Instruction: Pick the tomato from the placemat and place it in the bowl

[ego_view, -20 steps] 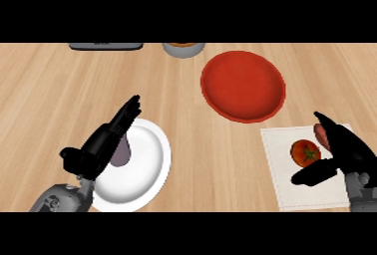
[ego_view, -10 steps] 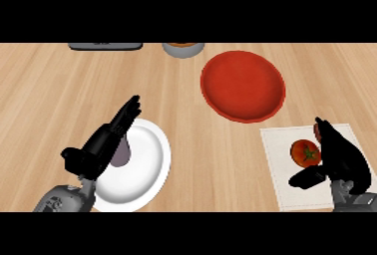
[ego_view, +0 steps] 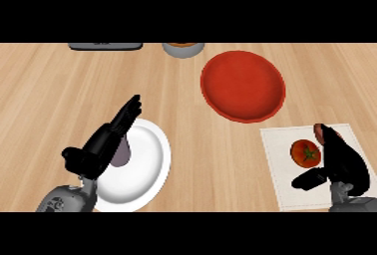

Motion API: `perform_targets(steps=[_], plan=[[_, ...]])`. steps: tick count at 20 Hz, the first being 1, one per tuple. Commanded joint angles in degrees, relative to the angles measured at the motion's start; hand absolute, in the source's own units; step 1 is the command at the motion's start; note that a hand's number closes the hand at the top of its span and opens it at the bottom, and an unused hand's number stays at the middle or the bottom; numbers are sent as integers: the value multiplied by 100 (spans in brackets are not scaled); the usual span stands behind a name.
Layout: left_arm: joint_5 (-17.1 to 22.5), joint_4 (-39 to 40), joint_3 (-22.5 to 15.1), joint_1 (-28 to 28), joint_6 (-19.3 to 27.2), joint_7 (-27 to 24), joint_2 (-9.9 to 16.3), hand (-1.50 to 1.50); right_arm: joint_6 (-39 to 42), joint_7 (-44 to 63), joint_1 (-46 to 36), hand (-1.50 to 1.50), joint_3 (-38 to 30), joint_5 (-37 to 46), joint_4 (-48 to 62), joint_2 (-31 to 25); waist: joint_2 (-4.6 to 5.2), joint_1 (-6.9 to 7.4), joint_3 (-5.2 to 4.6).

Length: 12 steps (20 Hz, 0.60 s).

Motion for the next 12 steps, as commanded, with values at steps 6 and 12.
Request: perform_targets(steps=[6,12], plan=[[-192,-267,236,202,-357,150,-246,0,-36,-646,-581,-150,-525,298,1179,438,1,17,-1],[-196,-278,438,304,-502,102,-207,0,-439,-1635,-356,150,-522,378,1363,431,2,29,0]])
